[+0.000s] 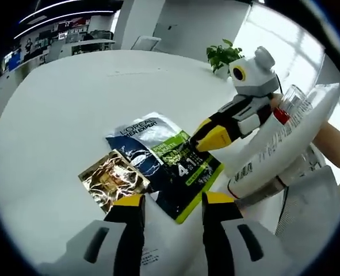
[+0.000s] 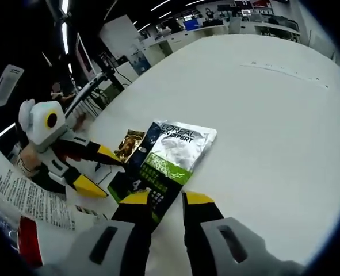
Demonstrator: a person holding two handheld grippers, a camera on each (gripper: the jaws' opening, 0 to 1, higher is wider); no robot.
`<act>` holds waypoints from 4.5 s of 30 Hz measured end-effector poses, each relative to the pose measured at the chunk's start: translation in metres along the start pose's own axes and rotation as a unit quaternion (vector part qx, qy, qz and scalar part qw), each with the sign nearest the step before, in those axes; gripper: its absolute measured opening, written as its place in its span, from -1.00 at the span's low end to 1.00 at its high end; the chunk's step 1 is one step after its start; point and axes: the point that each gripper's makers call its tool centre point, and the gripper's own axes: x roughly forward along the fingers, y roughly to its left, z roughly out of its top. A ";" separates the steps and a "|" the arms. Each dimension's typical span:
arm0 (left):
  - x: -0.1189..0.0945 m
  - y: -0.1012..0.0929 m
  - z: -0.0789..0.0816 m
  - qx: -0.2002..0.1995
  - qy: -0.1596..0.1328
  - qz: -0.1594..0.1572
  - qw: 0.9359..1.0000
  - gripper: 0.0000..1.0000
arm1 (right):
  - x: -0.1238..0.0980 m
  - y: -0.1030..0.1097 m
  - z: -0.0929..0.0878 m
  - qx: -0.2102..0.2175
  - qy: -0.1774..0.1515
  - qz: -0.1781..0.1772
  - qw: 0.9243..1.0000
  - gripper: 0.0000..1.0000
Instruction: Arrange the skincare products in the storage area until every visible bottle or jar stands upright without overlapping.
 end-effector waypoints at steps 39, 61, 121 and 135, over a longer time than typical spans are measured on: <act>-0.004 0.036 0.005 -0.045 -0.027 0.046 0.998 -0.30 | 0.024 0.061 0.011 0.152 -0.057 0.175 0.971 -0.90; -0.020 0.012 0.012 -0.056 -0.064 0.022 0.996 -0.31 | -0.005 0.052 0.058 0.205 -0.149 0.211 0.944 -0.98; -0.133 -0.009 0.062 0.052 -0.159 0.041 0.985 -0.22 | -0.149 0.150 0.126 0.109 -0.325 0.231 0.910 -0.98; -0.172 -0.034 0.075 0.080 -0.205 0.020 0.975 -0.15 | -0.151 0.172 0.109 0.097 -0.321 0.240 0.911 -0.98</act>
